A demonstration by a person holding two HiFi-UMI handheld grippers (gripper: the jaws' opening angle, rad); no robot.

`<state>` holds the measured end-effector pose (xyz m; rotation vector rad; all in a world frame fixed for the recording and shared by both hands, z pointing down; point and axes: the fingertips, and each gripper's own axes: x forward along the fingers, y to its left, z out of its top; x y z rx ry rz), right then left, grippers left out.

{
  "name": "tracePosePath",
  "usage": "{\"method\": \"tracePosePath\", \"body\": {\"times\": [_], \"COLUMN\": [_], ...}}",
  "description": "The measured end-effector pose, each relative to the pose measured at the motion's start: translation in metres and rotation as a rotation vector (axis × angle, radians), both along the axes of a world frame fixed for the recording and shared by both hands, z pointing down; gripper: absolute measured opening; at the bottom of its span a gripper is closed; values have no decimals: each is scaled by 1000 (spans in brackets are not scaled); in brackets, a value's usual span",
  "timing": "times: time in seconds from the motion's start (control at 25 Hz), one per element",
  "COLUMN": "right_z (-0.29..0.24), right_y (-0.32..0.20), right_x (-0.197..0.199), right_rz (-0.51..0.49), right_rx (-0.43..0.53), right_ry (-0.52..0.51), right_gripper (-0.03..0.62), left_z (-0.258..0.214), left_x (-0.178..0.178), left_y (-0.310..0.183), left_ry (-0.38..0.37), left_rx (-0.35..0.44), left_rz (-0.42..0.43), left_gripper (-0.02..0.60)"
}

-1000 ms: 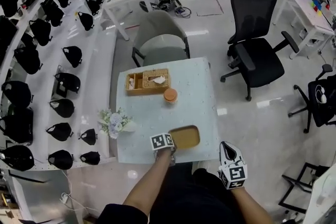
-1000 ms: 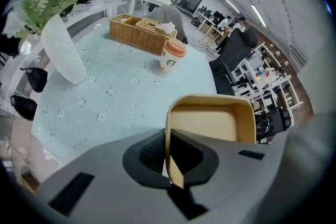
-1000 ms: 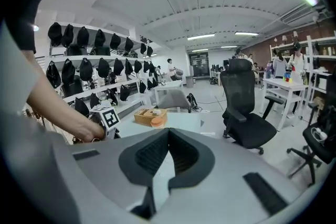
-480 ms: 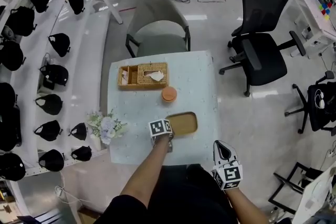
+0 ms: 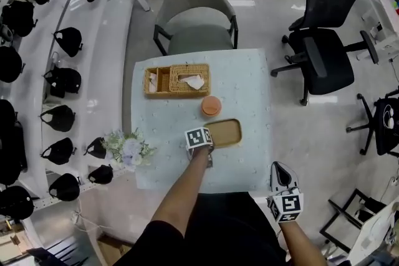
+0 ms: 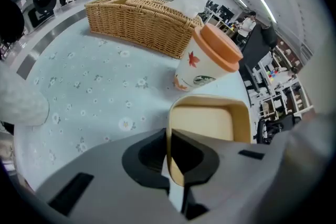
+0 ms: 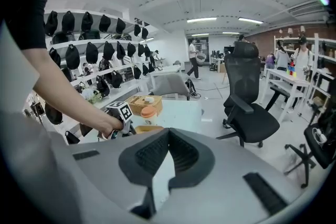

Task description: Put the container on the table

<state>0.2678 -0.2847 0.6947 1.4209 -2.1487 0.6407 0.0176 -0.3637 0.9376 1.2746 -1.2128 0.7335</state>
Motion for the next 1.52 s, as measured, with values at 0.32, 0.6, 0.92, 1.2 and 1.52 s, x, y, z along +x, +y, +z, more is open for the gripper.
{"method": "tracePosePath", "body": {"times": [0.32, 0.6, 0.92, 1.2, 1.52], "right_z": [15, 14, 7, -3, -17], "right_y": [-10, -18, -12, 8, 49], "right_x": [-4, -5, -4, -8, -11], "right_rz": [3, -11, -13, -29, -59], "right_rx": [-32, -21, -11, -9, 36], "right_ry": [0, 12, 12, -18, -27], "right_gripper": [-2, -2, -2, -2, -2], "left_z": [16, 15, -1, -32, -75], "left_x": [-16, -16, -22, -22, -16], "left_y": [-12, -19, -32, -26, 21], "left_ry": [1, 18, 16, 25, 54], "left_rx": [0, 8, 98, 189, 248], "left_rz": [-87, -121, -108, -122, -76], "left_gripper": [9, 9, 72, 112, 112]}}
